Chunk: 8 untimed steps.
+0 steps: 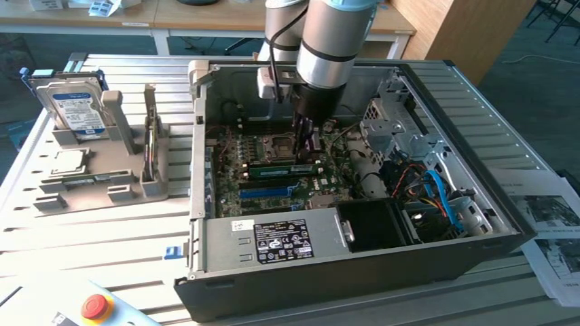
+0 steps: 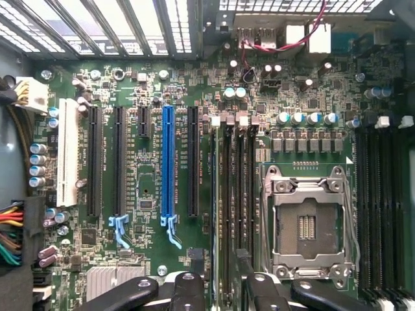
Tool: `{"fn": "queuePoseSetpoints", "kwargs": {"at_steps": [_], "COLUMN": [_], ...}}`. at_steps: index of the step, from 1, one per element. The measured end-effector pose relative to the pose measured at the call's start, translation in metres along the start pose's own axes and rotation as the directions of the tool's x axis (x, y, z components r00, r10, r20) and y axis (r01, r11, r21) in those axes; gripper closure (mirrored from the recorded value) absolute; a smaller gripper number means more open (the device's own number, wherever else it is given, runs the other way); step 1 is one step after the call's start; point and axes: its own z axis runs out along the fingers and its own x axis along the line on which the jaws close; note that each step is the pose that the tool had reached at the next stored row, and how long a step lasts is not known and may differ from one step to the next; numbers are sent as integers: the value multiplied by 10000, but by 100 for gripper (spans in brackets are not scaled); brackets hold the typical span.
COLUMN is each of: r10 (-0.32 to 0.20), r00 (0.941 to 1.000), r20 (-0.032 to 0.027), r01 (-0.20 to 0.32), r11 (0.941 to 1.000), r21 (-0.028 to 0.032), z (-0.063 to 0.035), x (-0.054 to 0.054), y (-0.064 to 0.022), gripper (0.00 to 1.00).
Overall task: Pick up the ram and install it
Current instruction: 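Insert the ram into the slot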
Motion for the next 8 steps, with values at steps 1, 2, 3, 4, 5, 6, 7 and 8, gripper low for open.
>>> {"fn": "queuePoseSetpoints", "kwargs": {"at_steps": [1, 2, 3, 4, 5, 6, 7, 8], "r10": [0, 0, -1, 0, -1, -1, 0, 0], "r00": [10000, 10000, 10000, 10000, 10000, 10000, 10000, 10000], "r20": [1, 0, 1, 1, 1, 1, 1, 1], "r01": [0, 0, 1, 0, 1, 1, 0, 0], "r11": [10000, 10000, 10000, 10000, 10000, 10000, 10000, 10000], "r21": [0, 0, 0, 0, 0, 0, 0, 0], "z": [-12, -26, -41, -56, -70, -83, -97, -112], "x": [0, 0, -1, -1, -1, -1, -1, -1], "y": [0, 1, 2, 2, 3, 4, 4, 5], "gripper": [69, 69, 69, 69, 69, 69, 69, 69]}}
